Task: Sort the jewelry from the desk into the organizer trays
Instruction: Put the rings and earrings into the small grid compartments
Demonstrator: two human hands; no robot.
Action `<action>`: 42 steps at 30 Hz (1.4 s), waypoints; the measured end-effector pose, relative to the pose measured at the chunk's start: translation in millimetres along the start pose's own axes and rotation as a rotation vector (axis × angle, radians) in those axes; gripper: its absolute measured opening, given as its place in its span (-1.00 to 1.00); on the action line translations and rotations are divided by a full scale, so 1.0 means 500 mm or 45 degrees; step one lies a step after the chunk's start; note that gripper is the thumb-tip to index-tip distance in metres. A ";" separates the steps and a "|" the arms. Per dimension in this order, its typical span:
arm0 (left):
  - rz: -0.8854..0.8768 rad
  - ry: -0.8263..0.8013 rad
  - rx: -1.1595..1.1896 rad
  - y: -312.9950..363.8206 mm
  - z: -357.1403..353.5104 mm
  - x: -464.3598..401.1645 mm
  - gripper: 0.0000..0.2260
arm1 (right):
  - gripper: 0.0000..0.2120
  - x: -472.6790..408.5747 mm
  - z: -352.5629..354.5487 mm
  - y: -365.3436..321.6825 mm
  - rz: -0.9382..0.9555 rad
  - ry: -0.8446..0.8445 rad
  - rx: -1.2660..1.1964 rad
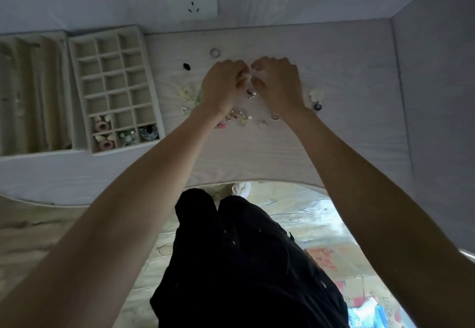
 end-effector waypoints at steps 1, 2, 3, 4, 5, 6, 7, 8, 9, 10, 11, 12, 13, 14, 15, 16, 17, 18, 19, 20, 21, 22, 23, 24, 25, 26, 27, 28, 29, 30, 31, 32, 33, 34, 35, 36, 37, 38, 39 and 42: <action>0.023 -0.009 0.080 -0.005 0.008 0.012 -0.85 | -0.76 0.004 0.002 -0.009 -0.008 0.056 -0.122; 0.052 -0.009 0.188 -0.015 0.021 0.026 -0.85 | -0.80 0.006 0.004 -0.021 -0.030 0.120 -0.275; 0.084 0.003 0.327 -0.025 0.040 0.043 -0.83 | -0.84 0.008 0.007 -0.034 -0.065 0.188 -0.439; 0.116 0.023 0.479 -0.033 0.061 0.060 -0.81 | -0.87 0.010 0.013 -0.045 -0.102 0.252 -0.597; 0.146 0.032 0.622 -0.042 0.085 0.080 -0.80 | -0.89 0.011 0.019 -0.059 -0.127 0.303 -0.739; 0.162 0.029 0.741 -0.052 0.113 0.103 -0.80 | -0.90 0.011 0.024 -0.080 -0.143 0.329 -0.865; 0.182 0.022 0.829 -0.072 0.140 0.125 -0.81 | -0.90 0.007 0.022 -0.110 -0.157 0.325 -0.985; 0.200 0.006 0.906 -0.088 0.162 0.146 -0.82 | -0.90 0.008 0.019 -0.136 -0.175 0.302 -1.090; 0.217 -0.003 0.968 -0.111 0.183 0.166 -0.83 | -0.91 0.006 0.012 -0.166 -0.192 0.257 -1.178; 0.237 -0.003 1.016 -0.133 0.198 0.184 -0.83 | -0.90 0.007 0.004 -0.195 -0.200 0.199 -1.253; 0.271 0.019 1.049 -0.166 0.217 0.201 -0.82 | -0.90 0.004 -0.013 -0.234 -0.195 0.122 -1.324; 0.317 0.045 1.075 -0.196 0.231 0.215 -0.79 | -0.91 0.002 -0.028 -0.269 -0.186 0.051 -1.385; 0.370 0.068 1.097 -0.225 0.239 0.225 -0.79 | -0.91 0.000 -0.040 -0.300 -0.175 -0.004 -1.429; 0.425 0.089 1.117 -0.255 0.249 0.233 -0.79 | -0.91 -0.006 -0.053 -0.331 -0.171 -0.038 -1.458; 0.474 0.101 1.123 -0.282 0.257 0.237 -0.80 | -0.91 -0.014 -0.065 -0.355 -0.172 -0.048 -1.459; 0.519 0.119 1.095 -0.317 0.270 0.239 -0.82 | -0.91 -0.028 -0.084 -0.381 -0.180 -0.047 -1.440; 0.559 0.147 1.019 -0.349 0.278 0.239 -0.84 | -0.92 -0.042 -0.098 -0.400 -0.175 -0.031 -1.394; 0.595 0.177 0.914 -0.390 0.292 0.235 -0.86 | -0.94 -0.061 -0.117 -0.424 -0.160 -0.014 -1.306; 0.621 0.210 0.813 -0.414 0.299 0.230 -0.87 | -0.95 -0.076 -0.129 -0.429 -0.138 0.009 -1.173; 0.641 0.232 0.732 -0.444 0.309 0.222 -0.86 | -0.95 -0.095 -0.144 -0.441 -0.121 0.021 -1.030; 0.641 0.239 0.665 -0.466 0.317 0.212 -0.85 | -0.95 -0.112 -0.157 -0.449 -0.118 0.027 -0.917; 0.629 0.227 0.610 -0.482 0.323 0.201 -0.83 | -0.95 -0.127 -0.168 -0.458 -0.109 0.029 -0.842; 0.613 0.199 0.564 -0.498 0.328 0.188 -0.82 | -0.94 -0.143 -0.180 -0.471 -0.090 0.024 -0.793; 0.596 0.167 0.528 -0.505 0.331 0.176 -0.81 | -0.93 -0.152 -0.189 -0.482 -0.054 0.018 -0.740; 0.585 0.142 0.494 -0.512 0.331 0.166 -0.79 | -0.93 -0.160 -0.197 -0.494 -0.008 0.009 -0.671; 0.571 0.125 0.456 -0.512 0.330 0.158 -0.76 | -0.93 -0.163 -0.202 -0.501 0.047 -0.008 -0.581; 0.554 0.107 0.426 -0.517 0.329 0.150 -0.73 | -0.93 -0.166 -0.209 -0.512 0.093 -0.035 -0.490; 0.531 0.090 0.404 -0.518 0.328 0.145 -0.71 | -0.94 -0.167 -0.216 -0.518 0.121 -0.062 -0.421; 0.505 0.080 0.379 -0.521 0.326 0.141 -0.69 | -0.94 -0.166 -0.221 -0.521 0.135 -0.076 -0.368; 0.481 0.073 0.341 -0.523 0.324 0.139 -0.69 | -0.95 -0.166 -0.224 -0.522 0.140 -0.067 -0.330; 0.460 0.074 0.293 -0.526 0.322 0.137 -0.70 | -0.95 -0.165 -0.228 -0.523 0.131 -0.040 -0.303; 0.446 0.077 0.248 -0.527 0.321 0.137 -0.71 | -0.96 -0.163 -0.227 -0.522 0.107 0.001 -0.310; 0.437 0.082 0.227 -0.527 0.319 0.138 -0.72 | -0.96 -0.161 -0.226 -0.518 0.048 0.040 -0.364; 0.428 0.087 0.226 -0.528 0.318 0.139 -0.73 | -0.96 -0.159 -0.224 -0.514 -0.044 0.077 -0.452; 0.411 0.097 0.232 -0.529 0.318 0.140 -0.74 | -0.95 -0.156 -0.221 -0.508 -0.150 0.102 -0.535; 0.394 0.108 0.235 -0.531 0.317 0.141 -0.74 | -0.95 -0.154 -0.219 -0.504 -0.230 0.108 -0.568; 0.385 0.111 0.231 -0.532 0.315 0.141 -0.74 | -0.95 -0.154 -0.217 -0.503 -0.256 0.096 -0.554; 0.386 0.109 0.223 -0.533 0.315 0.142 -0.74 | -0.95 -0.155 -0.214 -0.507 -0.234 0.067 -0.484; 0.386 0.108 0.213 -0.534 0.313 0.142 -0.74 | -0.93 -0.156 -0.212 -0.515 -0.156 0.039 -0.353; 0.364 0.136 0.180 -0.530 0.313 0.143 -0.77 | -0.86 -0.160 -0.202 -0.544 0.165 0.065 0.119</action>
Point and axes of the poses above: each hand's wrist, its own x-axis away from the middle knuckle, its own z-axis out of the back of the hand, y = z × x, the point moved 4 cm from there along -x, towards the middle knuckle, and after that the axes turned 15 degrees about z, right-handed, at the moved point
